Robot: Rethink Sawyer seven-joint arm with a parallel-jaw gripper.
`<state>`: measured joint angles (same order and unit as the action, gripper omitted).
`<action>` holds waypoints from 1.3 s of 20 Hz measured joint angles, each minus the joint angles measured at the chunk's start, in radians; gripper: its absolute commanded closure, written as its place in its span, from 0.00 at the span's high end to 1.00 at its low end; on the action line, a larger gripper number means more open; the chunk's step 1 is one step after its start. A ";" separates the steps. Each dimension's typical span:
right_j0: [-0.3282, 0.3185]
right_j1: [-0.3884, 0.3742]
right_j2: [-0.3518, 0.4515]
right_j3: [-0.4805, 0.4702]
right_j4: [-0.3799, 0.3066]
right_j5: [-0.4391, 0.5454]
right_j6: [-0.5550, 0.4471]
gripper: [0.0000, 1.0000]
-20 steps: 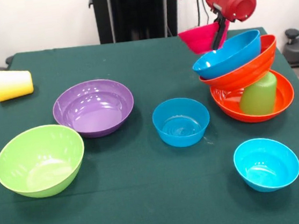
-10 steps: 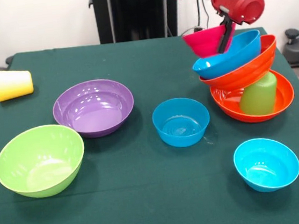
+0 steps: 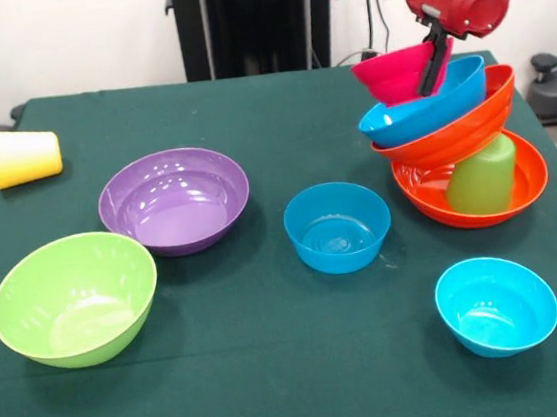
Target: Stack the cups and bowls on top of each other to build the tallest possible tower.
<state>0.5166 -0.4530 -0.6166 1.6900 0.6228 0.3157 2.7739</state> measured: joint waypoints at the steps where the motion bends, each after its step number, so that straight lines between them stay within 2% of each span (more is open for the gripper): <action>1: 0.000 -0.002 0.000 0.000 0.000 0.000 0.000 0.00; 12: 0.000 -0.028 -0.002 0.000 0.000 0.000 0.000 0.00; 26: 0.000 -0.016 -0.006 0.000 0.000 0.000 0.000 0.00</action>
<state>0.5167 -0.4694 -0.6228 1.6900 0.6230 0.3157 2.7739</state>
